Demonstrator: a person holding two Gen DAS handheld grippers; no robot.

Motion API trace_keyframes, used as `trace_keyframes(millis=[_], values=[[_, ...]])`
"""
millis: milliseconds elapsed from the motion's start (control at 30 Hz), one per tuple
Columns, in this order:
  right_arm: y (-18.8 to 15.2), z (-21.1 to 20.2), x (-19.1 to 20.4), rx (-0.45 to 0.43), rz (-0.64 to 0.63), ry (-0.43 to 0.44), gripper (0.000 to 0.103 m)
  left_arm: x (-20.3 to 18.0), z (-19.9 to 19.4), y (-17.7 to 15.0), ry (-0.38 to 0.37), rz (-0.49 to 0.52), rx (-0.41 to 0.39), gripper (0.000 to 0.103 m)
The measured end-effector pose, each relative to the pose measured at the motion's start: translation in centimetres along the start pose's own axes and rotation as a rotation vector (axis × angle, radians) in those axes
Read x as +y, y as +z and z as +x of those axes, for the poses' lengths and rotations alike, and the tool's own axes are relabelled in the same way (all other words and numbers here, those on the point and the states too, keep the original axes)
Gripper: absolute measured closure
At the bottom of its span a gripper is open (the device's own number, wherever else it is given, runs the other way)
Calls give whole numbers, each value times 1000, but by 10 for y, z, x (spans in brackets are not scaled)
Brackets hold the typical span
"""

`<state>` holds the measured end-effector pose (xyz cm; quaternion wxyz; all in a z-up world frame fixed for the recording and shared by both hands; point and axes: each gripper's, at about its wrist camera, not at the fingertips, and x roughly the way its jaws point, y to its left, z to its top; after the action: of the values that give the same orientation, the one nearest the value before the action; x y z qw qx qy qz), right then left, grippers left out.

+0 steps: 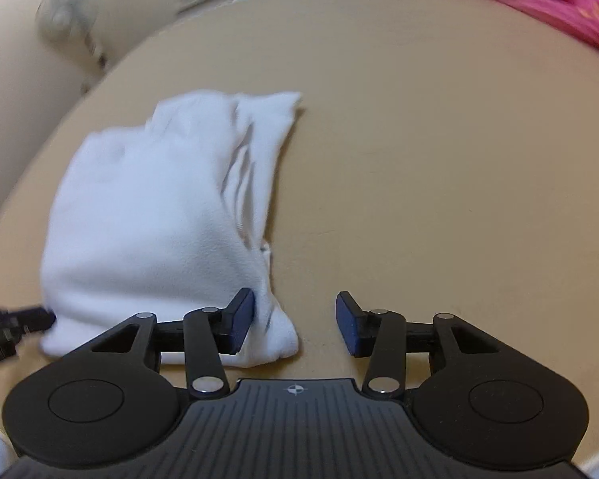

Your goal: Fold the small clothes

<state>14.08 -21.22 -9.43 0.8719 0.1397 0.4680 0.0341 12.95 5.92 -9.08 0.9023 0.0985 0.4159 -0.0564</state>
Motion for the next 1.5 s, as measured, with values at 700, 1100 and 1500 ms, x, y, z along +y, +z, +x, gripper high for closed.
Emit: trace_keyframes(millis=[700, 1100, 1500], values=[[-104, -214, 33, -401, -222, 11, 13, -85, -257, -89, 150, -203, -333, 1], [-118, -190, 54, -338, -273, -8, 10, -86, -204, -96, 153, -273, -194, 1], [-118, -187, 57, -335, -289, -2, 10, -83, -204, -95, 119, -284, -205, 1]])
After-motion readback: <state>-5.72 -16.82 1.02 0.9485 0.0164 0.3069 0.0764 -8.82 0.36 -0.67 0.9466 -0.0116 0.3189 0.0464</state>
